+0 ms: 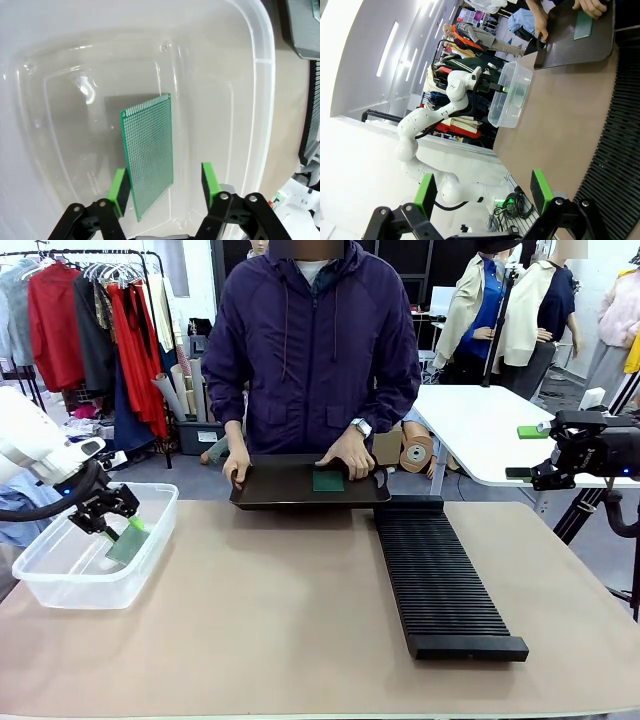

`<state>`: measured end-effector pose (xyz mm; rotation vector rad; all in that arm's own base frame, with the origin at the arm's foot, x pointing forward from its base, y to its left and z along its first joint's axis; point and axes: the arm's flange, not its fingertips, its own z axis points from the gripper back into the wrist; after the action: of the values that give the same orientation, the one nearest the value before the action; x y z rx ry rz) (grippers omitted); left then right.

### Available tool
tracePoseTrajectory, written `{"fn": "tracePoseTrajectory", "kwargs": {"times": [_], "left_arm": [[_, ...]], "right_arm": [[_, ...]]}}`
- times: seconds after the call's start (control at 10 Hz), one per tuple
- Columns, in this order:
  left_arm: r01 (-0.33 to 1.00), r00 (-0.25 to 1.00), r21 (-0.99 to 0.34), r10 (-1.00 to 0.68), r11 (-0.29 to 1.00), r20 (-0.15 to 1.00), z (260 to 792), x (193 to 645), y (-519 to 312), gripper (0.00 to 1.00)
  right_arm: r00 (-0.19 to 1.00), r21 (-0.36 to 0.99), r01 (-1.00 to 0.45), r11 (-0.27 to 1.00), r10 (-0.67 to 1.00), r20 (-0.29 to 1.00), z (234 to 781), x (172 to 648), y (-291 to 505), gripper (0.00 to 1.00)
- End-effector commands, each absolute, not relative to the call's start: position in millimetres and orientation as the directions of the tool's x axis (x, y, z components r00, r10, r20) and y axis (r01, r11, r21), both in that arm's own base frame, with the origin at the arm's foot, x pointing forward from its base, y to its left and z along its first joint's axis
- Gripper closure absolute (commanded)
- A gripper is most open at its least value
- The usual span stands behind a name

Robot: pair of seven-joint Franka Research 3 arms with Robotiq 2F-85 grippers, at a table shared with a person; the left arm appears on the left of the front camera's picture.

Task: Sort PCBs into racks and boxes based on the side picked up.
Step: If the short side of the Blank PCB is picked up, insert it into the PCB Rack ; if the long side is picked up, place it in the Organizing box.

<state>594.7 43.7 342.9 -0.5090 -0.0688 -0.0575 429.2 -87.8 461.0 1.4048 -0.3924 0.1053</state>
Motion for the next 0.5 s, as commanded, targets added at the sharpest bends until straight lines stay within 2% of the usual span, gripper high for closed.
{"fn": "tracePoseTrajectory", "kwargs": {"times": [0.0, 0.4], "left_arm": [[0.089, 0.994, -0.454, -0.047, 0.886, 0.102, 353.4, 587.9, 42.8, 0.00], [0.091, 0.993, -0.389, -0.053, 0.917, 0.109, 364.9, 586.2, 43.7, 0.00]], "right_arm": [[0.929, 0.936, -0.308, 0.172, -0.159, 0.335, 462.2, 428.5, -87.1, 0.00], [0.929, 0.936, -0.308, 0.172, -0.159, 0.335, 462.2, 428.5, -87.1, 0.00]]}}
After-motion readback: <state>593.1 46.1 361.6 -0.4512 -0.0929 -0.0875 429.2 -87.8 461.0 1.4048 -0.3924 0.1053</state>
